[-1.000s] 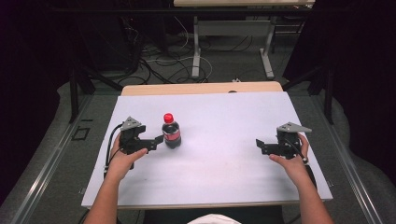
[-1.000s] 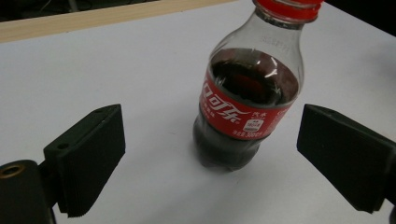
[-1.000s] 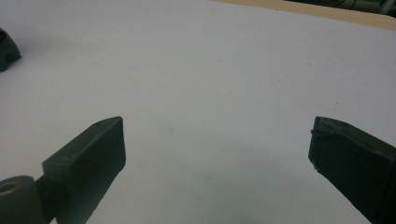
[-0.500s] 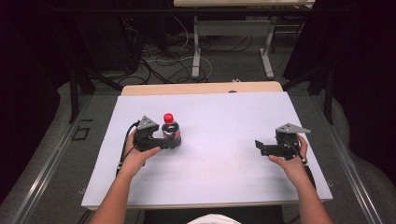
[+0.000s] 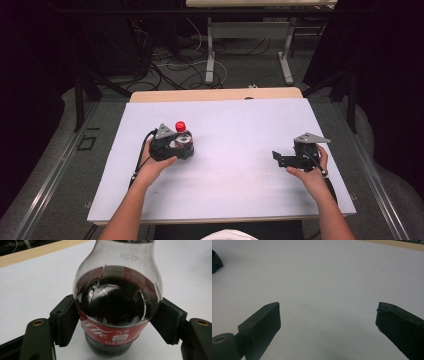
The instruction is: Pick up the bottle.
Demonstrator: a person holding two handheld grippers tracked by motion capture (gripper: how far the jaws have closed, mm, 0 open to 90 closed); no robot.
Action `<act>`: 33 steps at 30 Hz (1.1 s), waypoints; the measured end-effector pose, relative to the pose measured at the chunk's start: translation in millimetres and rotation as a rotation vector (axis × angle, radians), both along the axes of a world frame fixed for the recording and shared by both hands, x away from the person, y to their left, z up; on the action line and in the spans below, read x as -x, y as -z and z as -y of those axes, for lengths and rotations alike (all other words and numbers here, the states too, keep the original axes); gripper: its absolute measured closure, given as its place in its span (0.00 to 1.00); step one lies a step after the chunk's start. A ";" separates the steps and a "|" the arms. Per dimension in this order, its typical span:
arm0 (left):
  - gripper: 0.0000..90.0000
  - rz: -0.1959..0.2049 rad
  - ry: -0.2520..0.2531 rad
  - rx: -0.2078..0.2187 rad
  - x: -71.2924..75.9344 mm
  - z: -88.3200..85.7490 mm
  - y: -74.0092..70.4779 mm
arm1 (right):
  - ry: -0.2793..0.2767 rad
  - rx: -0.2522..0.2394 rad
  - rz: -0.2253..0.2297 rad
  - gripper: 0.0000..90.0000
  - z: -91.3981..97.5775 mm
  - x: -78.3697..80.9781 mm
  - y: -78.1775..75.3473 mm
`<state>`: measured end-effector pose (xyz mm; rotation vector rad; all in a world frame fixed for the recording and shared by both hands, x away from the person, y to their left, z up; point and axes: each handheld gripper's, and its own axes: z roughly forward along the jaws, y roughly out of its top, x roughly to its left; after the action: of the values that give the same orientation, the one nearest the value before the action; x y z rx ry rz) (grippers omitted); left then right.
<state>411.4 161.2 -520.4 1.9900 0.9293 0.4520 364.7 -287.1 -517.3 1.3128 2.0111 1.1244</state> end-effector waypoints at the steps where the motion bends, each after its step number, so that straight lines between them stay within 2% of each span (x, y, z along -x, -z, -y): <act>1: 0.32 0.001 0.000 -0.002 0.1 -0.1 0.0 | 0.001 -0.002 -0.002 0.06 -0.1 0.3 -0.1; 7: 0.32 0.007 -0.013 0.005 1.0 1.6 0.1 | 0.001 -0.002 0.004 0.07 0.4 0.0 0.1; 8: 0.32 -0.005 -0.008 -0.002 1.0 0.7 -1.0 | 0.003 -0.006 0.002 0.07 0.1 0.1 0.3; 12: 0.33 -0.003 -0.018 0.005 0.9 1.1 -1.0 | -0.001 -0.003 -0.006 0.07 -0.6 -0.2 1.6; 13: 0.33 -0.020 -0.008 -0.007 0.6 -0.1 -2.7 | -0.003 0.002 -0.001 0.07 -0.5 -0.5 2.0; 14: 0.33 0.000 -0.024 -0.002 0.3 1.4 -1.5 | 0.004 0.008 0.006 0.07 -0.9 -0.6 2.3; 16: 0.33 -0.007 -0.012 -0.014 0.4 1.0 -2.4 | 0.002 0.007 -0.003 0.07 -1.4 -0.1 1.5; 20: 0.33 -0.004 -0.031 -0.009 2.7 3.8 -4.2 | -0.004 0.000 -0.002 0.07 -3.0 0.1 1.5; 21: 0.33 -0.003 -0.018 -0.025 3.1 2.9 -6.4 | -0.007 -0.001 -0.002 0.07 -3.6 0.2 1.4; 24: 0.33 0.007 -0.019 0.001 6.4 5.6 -9.1 | -0.018 0.007 0.003 0.07 -4.8 0.2 1.5; 33: 0.33 -0.007 0.038 0.010 20.9 19.2 -22.0 | -0.037 0.008 0.021 0.09 -9.2 2.7 -3.4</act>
<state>390.5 142.0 -498.4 1.9982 0.8952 0.4193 362.0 -277.9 -513.9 1.2600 2.0299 1.1415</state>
